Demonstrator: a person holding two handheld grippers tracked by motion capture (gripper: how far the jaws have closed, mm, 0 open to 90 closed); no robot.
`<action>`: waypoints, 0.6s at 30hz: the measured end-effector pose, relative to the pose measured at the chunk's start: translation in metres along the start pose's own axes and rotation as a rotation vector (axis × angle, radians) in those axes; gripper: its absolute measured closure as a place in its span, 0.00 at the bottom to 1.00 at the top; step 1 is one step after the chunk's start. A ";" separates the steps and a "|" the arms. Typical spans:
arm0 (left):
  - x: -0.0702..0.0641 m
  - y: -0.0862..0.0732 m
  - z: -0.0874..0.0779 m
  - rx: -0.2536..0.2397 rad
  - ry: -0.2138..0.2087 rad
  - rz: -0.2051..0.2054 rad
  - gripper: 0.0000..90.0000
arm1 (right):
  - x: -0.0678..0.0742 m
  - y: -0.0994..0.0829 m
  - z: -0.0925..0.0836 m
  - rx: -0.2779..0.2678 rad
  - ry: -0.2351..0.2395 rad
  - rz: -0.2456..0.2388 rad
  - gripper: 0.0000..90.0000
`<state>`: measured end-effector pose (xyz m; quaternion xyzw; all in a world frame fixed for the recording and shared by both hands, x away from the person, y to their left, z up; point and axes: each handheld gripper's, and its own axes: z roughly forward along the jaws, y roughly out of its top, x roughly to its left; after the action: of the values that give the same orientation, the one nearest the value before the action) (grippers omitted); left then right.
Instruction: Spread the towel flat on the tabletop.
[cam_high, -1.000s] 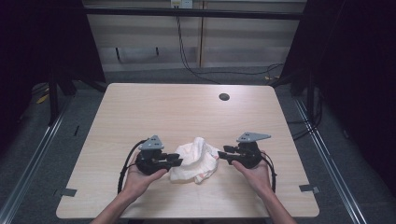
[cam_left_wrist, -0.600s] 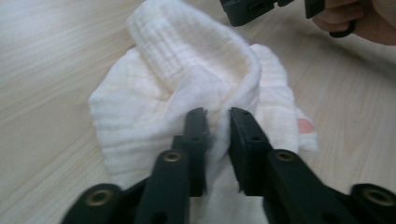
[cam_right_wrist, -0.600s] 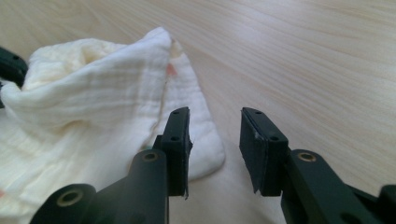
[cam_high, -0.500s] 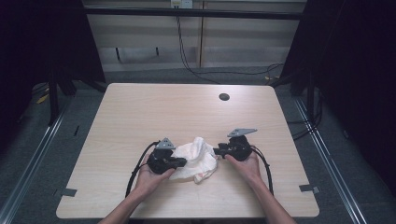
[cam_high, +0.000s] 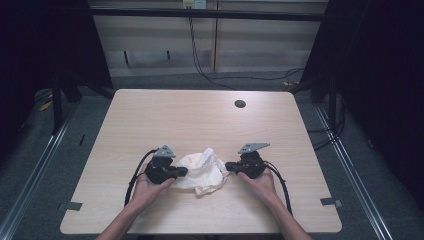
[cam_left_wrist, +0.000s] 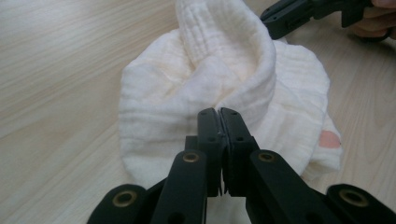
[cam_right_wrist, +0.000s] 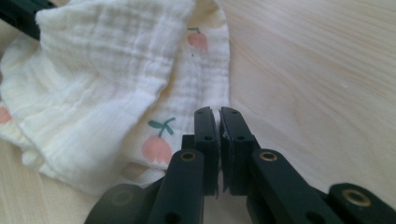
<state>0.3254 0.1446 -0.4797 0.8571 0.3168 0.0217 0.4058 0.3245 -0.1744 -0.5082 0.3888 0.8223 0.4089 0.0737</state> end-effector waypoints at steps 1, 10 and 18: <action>0.005 -0.001 -0.003 -0.012 0.007 -0.012 0.98 | 0.002 0.002 -0.002 -0.015 0.011 0.005 0.96; -0.007 0.013 -0.022 -0.189 -0.022 0.005 0.81 | 0.003 0.008 -0.023 -0.087 0.003 0.015 0.96; -0.051 0.036 0.025 -0.050 -0.145 0.117 0.83 | 0.001 0.008 -0.022 -0.086 0.003 0.020 0.96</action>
<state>0.3107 0.0818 -0.4594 0.8630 0.2351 -0.0087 0.4471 0.3190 -0.1848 -0.4879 0.3927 0.8003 0.4451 0.0849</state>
